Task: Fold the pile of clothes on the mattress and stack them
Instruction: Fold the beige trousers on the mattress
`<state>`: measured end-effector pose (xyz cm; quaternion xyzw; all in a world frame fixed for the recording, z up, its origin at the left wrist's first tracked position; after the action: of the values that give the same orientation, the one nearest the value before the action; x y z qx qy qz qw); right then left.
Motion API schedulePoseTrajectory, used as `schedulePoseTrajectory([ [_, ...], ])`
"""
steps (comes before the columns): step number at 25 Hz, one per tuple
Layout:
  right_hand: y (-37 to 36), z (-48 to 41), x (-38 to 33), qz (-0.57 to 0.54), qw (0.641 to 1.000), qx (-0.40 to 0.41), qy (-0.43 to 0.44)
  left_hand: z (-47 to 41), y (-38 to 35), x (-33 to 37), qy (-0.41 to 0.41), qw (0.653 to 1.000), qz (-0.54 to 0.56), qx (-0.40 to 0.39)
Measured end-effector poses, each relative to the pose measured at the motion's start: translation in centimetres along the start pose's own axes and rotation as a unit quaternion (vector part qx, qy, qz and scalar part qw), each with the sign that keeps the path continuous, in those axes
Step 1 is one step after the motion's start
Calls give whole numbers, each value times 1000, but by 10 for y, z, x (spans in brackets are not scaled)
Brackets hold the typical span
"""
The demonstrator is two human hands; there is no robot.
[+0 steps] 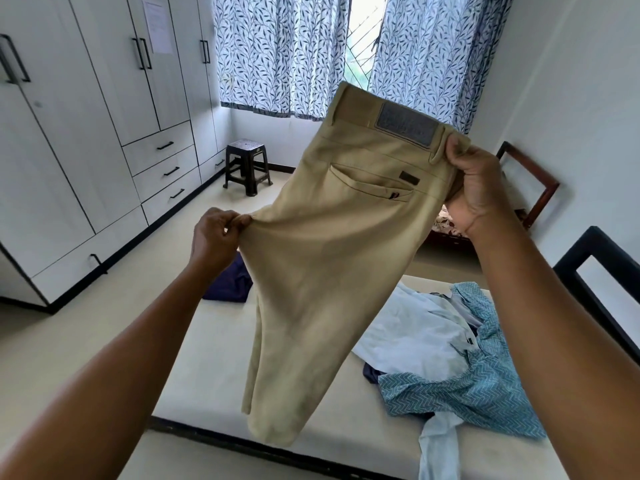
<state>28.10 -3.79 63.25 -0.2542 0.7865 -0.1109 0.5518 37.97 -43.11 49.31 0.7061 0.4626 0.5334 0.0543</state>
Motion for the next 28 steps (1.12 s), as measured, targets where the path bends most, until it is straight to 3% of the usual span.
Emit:
schedulePoseTrajectory([
  [3, -4, 6, -7, 14, 1000, 6, 19, 6, -18, -7, 134, 960, 233, -81],
  [6, -5, 14, -12, 63, 997, 9, 31, 27, -31, 1, 194, 933, 287, -94],
  [7, -5, 17, -13, 76, 997, 11, 32, 34, -33, 0, 192, 926, 302, -119],
  [10, 2, 24, -12, 87, 995, 33, 21, 53, -35, -7, 125, 883, 339, -299],
  [12, 11, 28, -10, 103, 994, 46, 2, 57, -29, -11, 72, 883, 305, -350],
  [14, 15, 31, -11, 127, 991, 43, -30, 60, -22, -14, 77, 887, 285, -355],
  [18, 17, -7, -36, 112, 983, 82, -116, 60, -5, 6, 124, 849, 375, -350],
  [21, 20, -29, -21, -131, 982, 62, -118, 42, -6, 40, 194, 804, 485, -284],
  [23, 23, -12, 29, -183, 971, 89, -128, 35, -15, 46, 266, 791, 498, -237],
  [25, 26, 34, 102, -130, 967, 122, -180, 40, -23, 23, 297, 814, 459, -197],
  [28, 16, 113, 192, 9, 937, 130, -324, 58, -32, -50, 319, 854, 375, -167],
])
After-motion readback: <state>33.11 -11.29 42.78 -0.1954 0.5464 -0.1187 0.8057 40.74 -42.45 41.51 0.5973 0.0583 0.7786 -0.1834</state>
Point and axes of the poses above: each hand's wrist, its own z-axis away from the middle knuckle, its own y-axis out of the back of the hand, x = y × z, the point moved 3 cm from there along -z, towards the middle knuckle, and after that the axes turned 7 degrees about -z, right-handed, at the moved point
